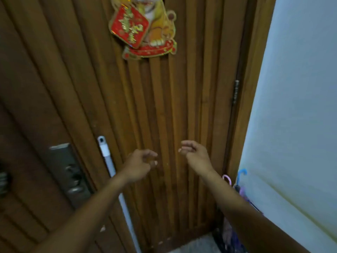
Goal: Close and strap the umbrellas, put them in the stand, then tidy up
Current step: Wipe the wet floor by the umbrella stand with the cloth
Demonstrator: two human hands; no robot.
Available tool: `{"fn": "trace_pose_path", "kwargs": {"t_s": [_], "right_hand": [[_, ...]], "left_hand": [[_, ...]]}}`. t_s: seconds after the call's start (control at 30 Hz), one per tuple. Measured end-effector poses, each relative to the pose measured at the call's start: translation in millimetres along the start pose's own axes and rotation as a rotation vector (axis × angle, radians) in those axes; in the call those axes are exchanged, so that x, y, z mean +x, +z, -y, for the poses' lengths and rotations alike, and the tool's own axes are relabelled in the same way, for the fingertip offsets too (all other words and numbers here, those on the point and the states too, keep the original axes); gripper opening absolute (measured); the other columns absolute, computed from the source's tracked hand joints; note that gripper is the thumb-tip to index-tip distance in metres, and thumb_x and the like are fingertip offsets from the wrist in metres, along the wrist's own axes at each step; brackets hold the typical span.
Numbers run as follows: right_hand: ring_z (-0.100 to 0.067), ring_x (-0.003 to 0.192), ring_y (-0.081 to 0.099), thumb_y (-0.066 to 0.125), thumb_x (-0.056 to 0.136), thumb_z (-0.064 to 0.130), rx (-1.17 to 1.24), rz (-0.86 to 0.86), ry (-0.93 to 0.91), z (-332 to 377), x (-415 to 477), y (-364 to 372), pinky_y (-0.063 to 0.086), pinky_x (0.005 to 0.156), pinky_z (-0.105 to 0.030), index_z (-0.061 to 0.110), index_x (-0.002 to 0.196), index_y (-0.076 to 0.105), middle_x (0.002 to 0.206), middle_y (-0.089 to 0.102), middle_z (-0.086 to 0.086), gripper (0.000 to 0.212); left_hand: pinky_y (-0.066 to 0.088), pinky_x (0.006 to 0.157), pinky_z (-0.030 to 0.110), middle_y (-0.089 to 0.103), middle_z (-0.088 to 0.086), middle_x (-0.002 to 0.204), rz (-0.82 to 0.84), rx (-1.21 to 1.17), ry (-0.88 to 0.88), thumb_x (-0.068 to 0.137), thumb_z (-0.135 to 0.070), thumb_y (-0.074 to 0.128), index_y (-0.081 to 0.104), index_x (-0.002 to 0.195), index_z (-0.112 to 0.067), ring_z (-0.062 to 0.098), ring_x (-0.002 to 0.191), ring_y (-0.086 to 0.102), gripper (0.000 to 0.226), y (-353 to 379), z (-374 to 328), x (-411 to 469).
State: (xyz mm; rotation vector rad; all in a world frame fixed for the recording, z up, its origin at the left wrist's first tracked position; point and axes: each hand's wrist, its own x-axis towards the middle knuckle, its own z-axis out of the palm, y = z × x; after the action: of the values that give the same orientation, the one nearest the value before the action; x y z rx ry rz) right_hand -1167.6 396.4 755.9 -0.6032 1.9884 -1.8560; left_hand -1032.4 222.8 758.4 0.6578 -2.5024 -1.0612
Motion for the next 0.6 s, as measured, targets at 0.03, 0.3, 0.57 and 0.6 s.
{"fn": "trace_pose_path", "kwargs": {"t_s": [0.03, 0.3, 0.57, 0.6], "right_hand": [[-0.011, 0.098, 0.066, 0.072, 0.088, 0.016, -0.001, 0.008, -0.020, 9, -13, 20, 0.047, 0.080, -0.023, 0.029, 0.100, 0.070, 0.098, 0.071, 0.008, 0.018], [-0.010, 0.094, 0.066, 0.074, 0.086, 0.012, -0.020, 0.084, -0.197, 82, -80, 146, 0.050, 0.082, -0.023, 0.022, 0.103, 0.073, 0.103, 0.073, -0.001, 0.020], [-0.010, 0.094, 0.066, 0.071, 0.090, 0.011, -0.013, 0.252, -0.276, 118, -79, 267, 0.049, 0.078, -0.019, 0.024, 0.098, 0.072, 0.096, 0.071, 0.007, 0.016], [-0.009, 0.094, 0.066, 0.071, 0.090, 0.012, -0.007, 0.271, -0.287, 121, -79, 286, 0.049, 0.078, -0.018, 0.024, 0.099, 0.073, 0.095, 0.071, 0.009, 0.015]], "left_hand": [[0.048, 0.068, 0.026, 0.066, -0.006, 0.071, -0.022, 0.024, 0.015, 0.079, -0.024, 0.078, 0.070, 0.089, -0.034, 0.009, 0.066, 0.058, 0.016, -25, 1, -15], [0.048, 0.086, 0.025, 0.070, -0.006, 0.115, -0.183, 0.147, 0.123, 0.086, -0.024, 0.073, 0.074, 0.108, -0.027, 0.015, 0.106, 0.065, 0.022, -165, 16, -80], [0.053, 0.083, 0.023, 0.075, -0.016, 0.093, -0.381, 0.256, 0.002, 0.081, -0.031, 0.070, 0.073, 0.096, -0.034, 0.003, 0.092, 0.069, 0.016, -259, 91, -115], [0.051, 0.082, 0.021, 0.074, -0.016, 0.094, -0.419, 0.258, -0.016, 0.082, -0.028, 0.070, 0.074, 0.097, -0.032, 0.003, 0.092, 0.068, 0.016, -270, 102, -119]]}}
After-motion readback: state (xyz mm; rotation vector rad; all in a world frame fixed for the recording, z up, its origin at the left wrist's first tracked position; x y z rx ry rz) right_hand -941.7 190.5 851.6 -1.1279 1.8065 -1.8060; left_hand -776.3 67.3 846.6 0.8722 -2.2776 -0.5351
